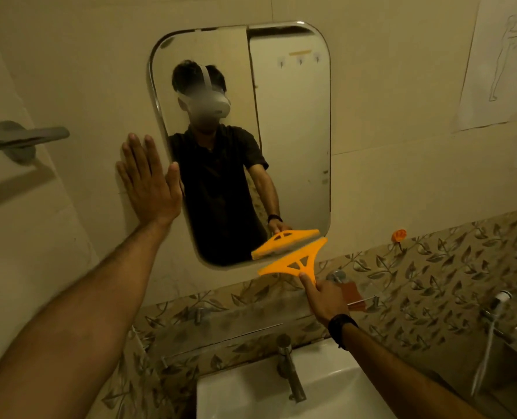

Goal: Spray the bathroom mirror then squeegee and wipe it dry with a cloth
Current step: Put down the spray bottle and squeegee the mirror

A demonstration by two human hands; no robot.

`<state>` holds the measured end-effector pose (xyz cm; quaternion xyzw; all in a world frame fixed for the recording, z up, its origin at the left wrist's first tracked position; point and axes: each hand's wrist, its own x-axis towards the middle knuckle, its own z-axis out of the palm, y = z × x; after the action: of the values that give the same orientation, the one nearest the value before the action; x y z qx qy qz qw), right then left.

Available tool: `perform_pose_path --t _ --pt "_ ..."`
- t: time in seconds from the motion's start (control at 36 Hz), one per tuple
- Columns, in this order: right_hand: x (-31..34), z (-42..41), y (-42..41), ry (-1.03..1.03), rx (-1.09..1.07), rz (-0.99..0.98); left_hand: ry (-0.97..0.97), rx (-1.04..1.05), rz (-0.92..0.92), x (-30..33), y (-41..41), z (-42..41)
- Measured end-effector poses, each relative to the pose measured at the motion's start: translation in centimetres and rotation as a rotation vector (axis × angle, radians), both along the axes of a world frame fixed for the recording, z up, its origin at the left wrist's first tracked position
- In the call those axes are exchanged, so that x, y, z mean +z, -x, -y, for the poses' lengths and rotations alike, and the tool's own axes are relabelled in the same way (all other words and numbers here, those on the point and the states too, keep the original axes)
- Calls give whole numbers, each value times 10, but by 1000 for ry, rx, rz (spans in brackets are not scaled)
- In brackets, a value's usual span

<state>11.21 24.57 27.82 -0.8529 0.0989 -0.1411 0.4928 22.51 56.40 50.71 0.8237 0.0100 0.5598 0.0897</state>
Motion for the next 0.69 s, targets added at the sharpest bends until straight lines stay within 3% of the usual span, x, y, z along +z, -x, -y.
perform_pose_path --t 0.31,0.69 --pt "67 -20 -3 61 48 236 43 -43 -96 -26 16 6" --pt "105 -24 1 57 26 276 276 -214 -118 -48 37 59"
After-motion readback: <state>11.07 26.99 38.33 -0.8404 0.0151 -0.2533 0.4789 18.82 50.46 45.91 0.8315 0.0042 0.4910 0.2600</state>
